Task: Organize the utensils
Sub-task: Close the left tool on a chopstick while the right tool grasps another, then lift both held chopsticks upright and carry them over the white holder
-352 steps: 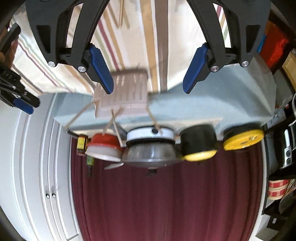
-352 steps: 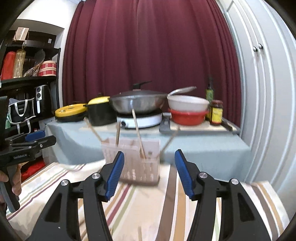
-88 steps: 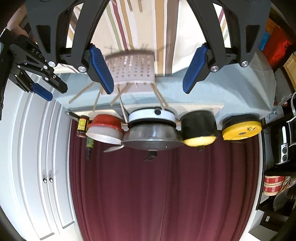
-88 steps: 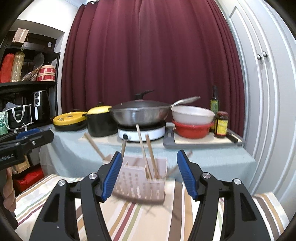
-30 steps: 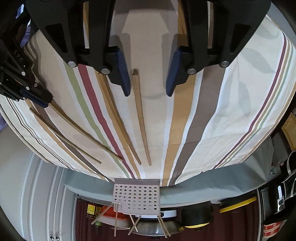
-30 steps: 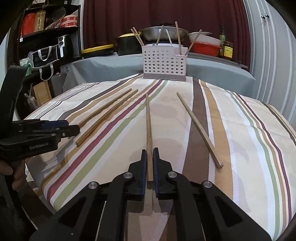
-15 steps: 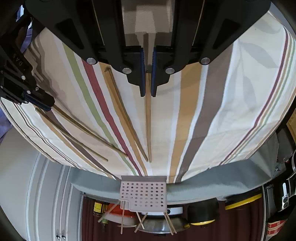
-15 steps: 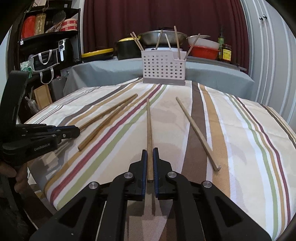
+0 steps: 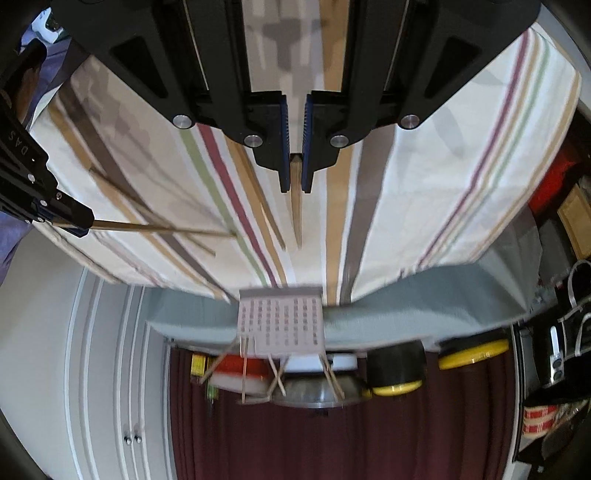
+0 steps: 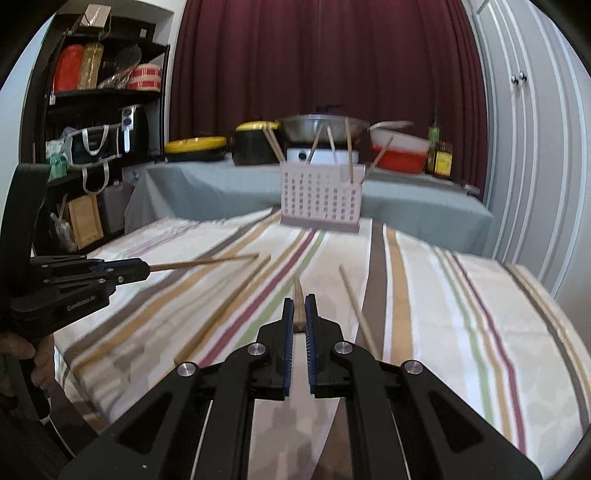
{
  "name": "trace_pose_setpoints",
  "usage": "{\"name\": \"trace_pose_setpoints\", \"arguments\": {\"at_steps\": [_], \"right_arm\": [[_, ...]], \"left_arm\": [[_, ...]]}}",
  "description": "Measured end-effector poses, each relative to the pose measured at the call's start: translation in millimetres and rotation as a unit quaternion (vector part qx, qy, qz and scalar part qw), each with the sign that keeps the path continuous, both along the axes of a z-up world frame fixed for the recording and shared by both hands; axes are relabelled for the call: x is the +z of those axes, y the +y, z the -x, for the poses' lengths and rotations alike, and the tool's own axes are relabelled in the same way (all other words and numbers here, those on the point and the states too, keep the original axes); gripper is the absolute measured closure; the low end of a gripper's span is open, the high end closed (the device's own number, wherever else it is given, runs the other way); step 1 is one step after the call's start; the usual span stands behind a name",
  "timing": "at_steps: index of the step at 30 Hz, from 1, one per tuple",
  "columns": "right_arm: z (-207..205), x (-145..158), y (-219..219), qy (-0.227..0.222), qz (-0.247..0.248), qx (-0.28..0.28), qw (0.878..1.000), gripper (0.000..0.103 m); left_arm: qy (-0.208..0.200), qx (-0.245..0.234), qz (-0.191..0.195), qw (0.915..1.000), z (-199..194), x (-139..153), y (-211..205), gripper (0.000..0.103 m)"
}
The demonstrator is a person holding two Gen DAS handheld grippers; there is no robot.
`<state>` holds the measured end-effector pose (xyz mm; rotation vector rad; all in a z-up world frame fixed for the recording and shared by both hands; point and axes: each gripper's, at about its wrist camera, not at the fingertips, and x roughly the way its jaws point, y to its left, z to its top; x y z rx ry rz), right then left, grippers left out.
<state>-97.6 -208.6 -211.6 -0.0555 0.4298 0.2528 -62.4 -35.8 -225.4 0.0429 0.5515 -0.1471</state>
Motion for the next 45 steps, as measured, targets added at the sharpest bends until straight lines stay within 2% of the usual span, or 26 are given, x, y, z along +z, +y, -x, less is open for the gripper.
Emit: {"name": "trace_pose_setpoints", "arguments": {"at_steps": [8, 13, 16, 27, 34, 45], "right_arm": [[-3.5, 41.6, -5.8, -0.041, -0.02, -0.007, 0.999, 0.096], [-11.8, 53.6, -4.6, -0.049, -0.02, -0.006, 0.999, 0.096], [-19.9, 56.8, -3.7, -0.047, -0.023, -0.006, 0.999, 0.096], [-54.1, 65.8, 6.2, -0.064, -0.02, -0.002, 0.998, 0.096], [-68.9, 67.9, 7.4, -0.073, -0.026, -0.004, 0.997, 0.096], [-82.2, 73.1, 8.5, -0.075, -0.031, 0.0, 0.997, 0.096]], "left_arm": [[-0.05, 0.015, 0.01, 0.9986, 10.9, 52.7, 14.1, 0.097], [-0.056, 0.018, 0.012, 0.9982, 14.2, 82.3, 21.5, 0.097], [-0.051, 0.017, 0.006, 0.9985, 9.3, 90.1, 22.8, 0.097], [-0.047, 0.036, 0.02, 0.998, -27.6, 97.3, 34.9, 0.097], [-0.065, 0.054, -0.002, 0.9964, -45.0, 97.6, 32.5, 0.097], [-0.053, 0.059, 0.008, 0.9968, -68.3, 107.3, 39.1, 0.097]]}}
